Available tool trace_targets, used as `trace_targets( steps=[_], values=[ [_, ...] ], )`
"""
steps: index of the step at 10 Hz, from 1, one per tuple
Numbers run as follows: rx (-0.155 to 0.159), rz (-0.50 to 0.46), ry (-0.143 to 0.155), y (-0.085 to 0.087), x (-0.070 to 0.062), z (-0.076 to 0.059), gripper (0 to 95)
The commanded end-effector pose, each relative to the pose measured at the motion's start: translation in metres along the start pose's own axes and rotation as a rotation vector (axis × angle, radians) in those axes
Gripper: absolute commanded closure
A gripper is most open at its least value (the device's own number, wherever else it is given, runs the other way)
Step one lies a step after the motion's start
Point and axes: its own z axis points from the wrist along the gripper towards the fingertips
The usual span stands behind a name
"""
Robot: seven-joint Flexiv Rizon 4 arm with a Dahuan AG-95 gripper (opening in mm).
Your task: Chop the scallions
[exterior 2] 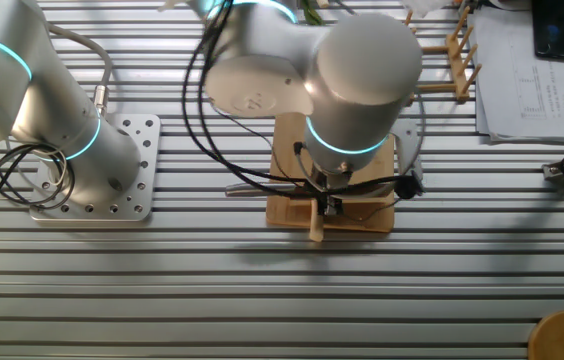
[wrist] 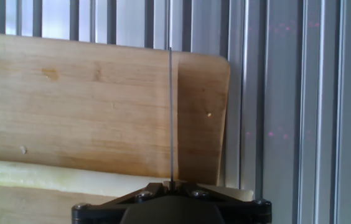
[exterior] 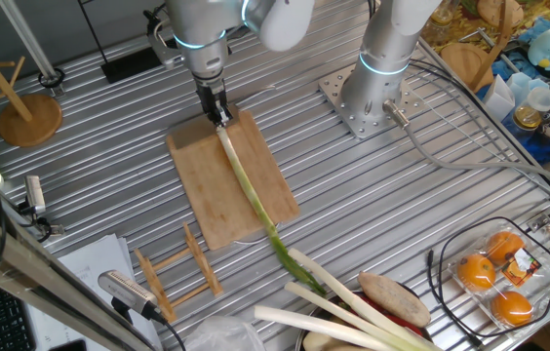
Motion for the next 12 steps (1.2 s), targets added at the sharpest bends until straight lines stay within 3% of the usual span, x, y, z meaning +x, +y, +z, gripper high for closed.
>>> trace_targets(
  steps=[1, 5, 8, 12],
  values=[
    [0.004, -0.002, 0.001, -0.0009, -0.002, 0.0034, 95.0],
    [0.002, -0.006, 0.002, -0.0012, -0.0022, 0.0044, 95.0],
    [0.002, -0.007, -0.002, -0.0024, -0.0037, 0.0131, 95.0],
    [0.0, -0.014, -0.025, -0.0018, -0.0025, 0.0072, 95.0]
  ],
)
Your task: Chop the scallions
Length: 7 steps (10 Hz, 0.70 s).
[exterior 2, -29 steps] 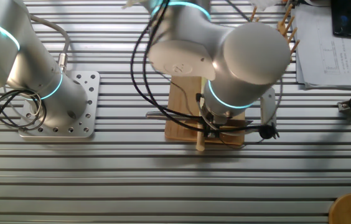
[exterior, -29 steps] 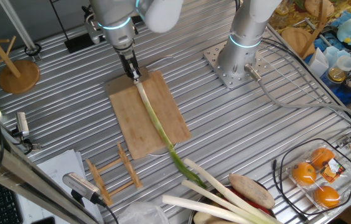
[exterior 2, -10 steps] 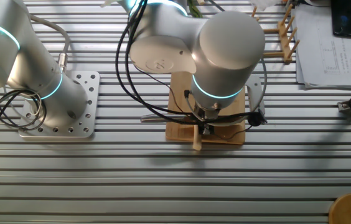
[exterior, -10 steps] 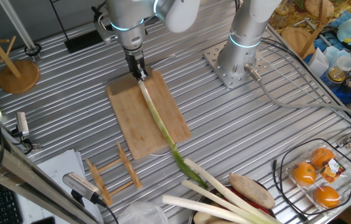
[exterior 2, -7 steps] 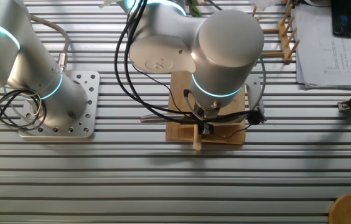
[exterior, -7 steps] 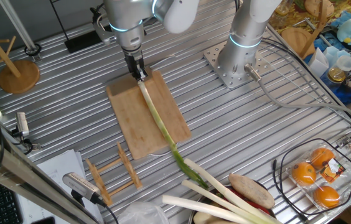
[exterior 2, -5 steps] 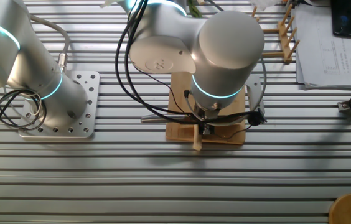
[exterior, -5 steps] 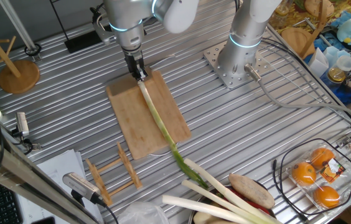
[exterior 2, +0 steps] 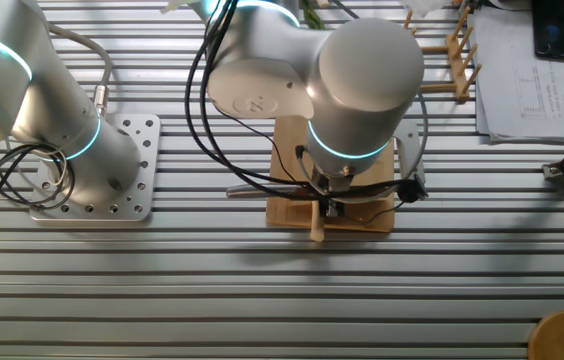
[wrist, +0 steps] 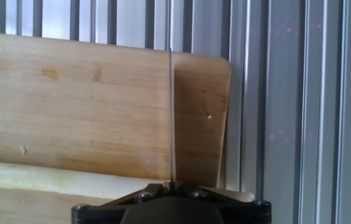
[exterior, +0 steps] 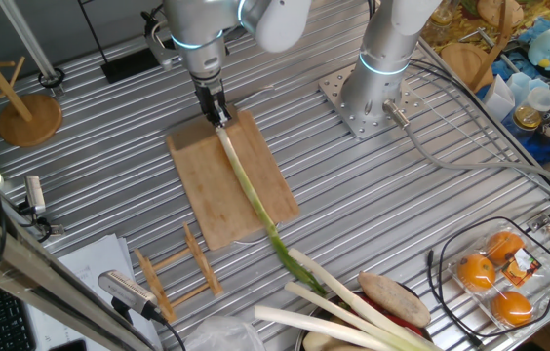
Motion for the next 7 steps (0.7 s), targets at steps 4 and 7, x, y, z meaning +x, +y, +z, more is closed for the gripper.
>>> trace_targets(
  steps=[4, 7],
  values=[
    [0.013, -0.029, -0.066, -0.0002, 0.0013, 0.0003, 95.0],
    [0.011, -0.027, -0.072, -0.0009, 0.0008, 0.0085, 95.0]
  ],
)
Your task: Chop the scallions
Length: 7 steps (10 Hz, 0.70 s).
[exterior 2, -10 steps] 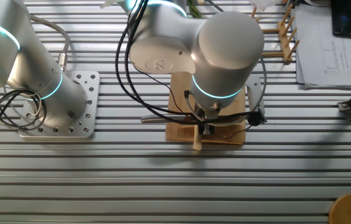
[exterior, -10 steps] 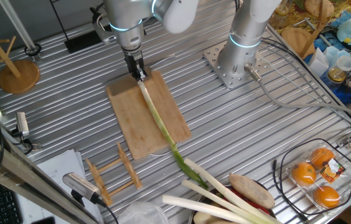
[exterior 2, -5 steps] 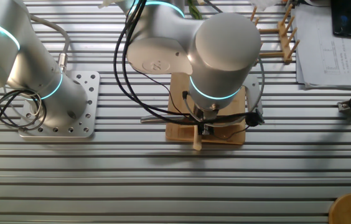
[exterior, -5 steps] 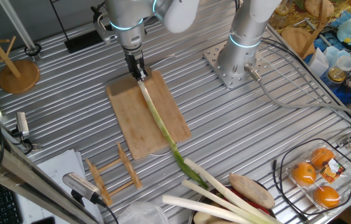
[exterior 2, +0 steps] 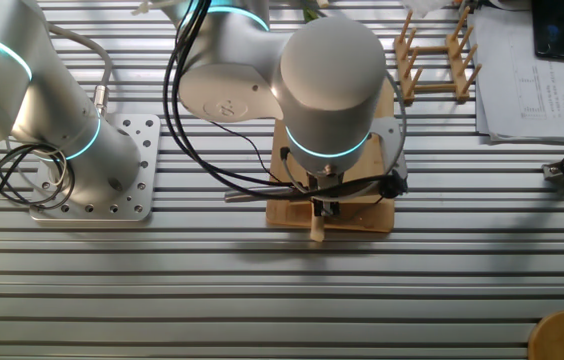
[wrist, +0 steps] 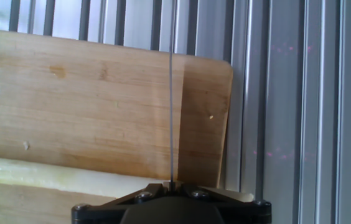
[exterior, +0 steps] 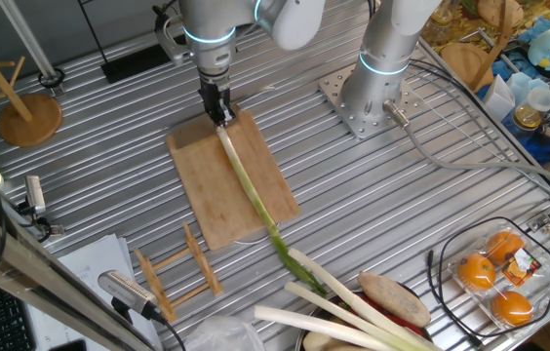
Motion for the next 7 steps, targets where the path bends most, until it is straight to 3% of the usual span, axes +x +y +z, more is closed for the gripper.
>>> trace_targets(
  steps=[1, 4, 7],
  values=[
    [0.0, 0.001, 0.006, -0.001, 0.001, 0.009, 95.0],
    [0.002, -0.001, 0.006, -0.001, -0.001, 0.008, 95.0],
    [-0.005, 0.002, 0.021, -0.005, -0.011, 0.007, 95.0]
  ],
)
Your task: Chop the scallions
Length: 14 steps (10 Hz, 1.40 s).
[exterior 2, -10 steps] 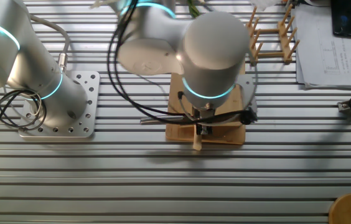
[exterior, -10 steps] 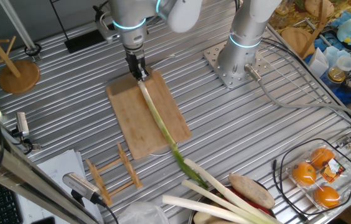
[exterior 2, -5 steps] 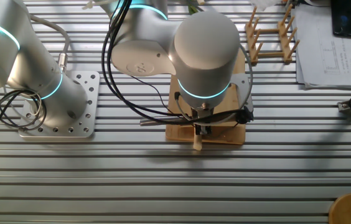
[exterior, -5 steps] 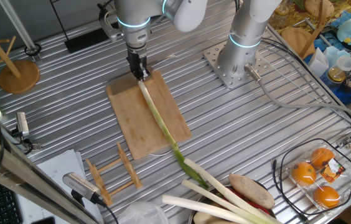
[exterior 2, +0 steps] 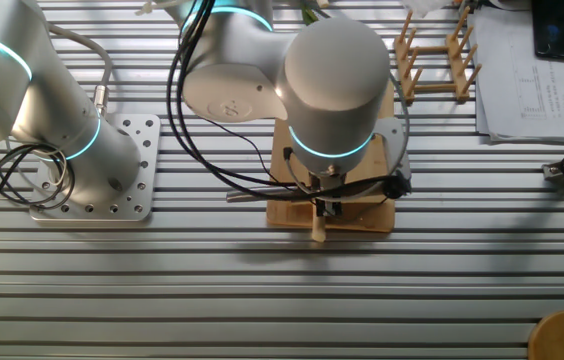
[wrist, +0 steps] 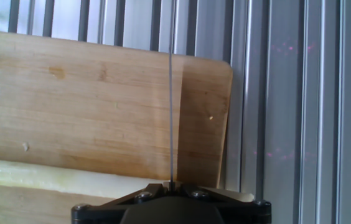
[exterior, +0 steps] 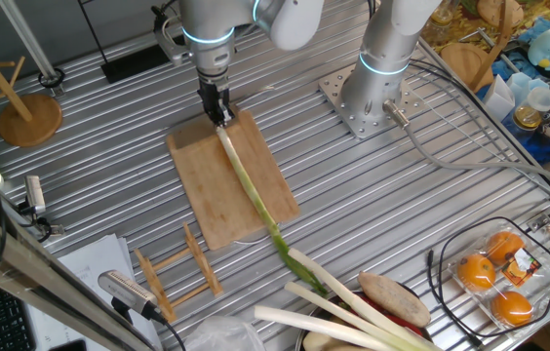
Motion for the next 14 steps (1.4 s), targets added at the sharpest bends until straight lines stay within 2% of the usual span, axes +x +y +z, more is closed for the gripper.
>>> trace_targets(
  steps=[1, 2, 6, 8, 14],
  values=[
    [-0.009, 0.0, 0.025, -0.004, -0.009, 0.004, 95.0],
    [-0.014, 0.001, 0.04, -0.006, -0.016, 0.0, 95.0],
    [-0.017, -0.001, 0.052, -0.008, -0.036, -0.001, 95.0],
    [-0.018, -0.011, 0.049, -0.009, -0.041, -0.003, 95.0],
    [-0.012, -0.039, 0.024, -0.007, -0.041, 0.0, 95.0]
  ],
)
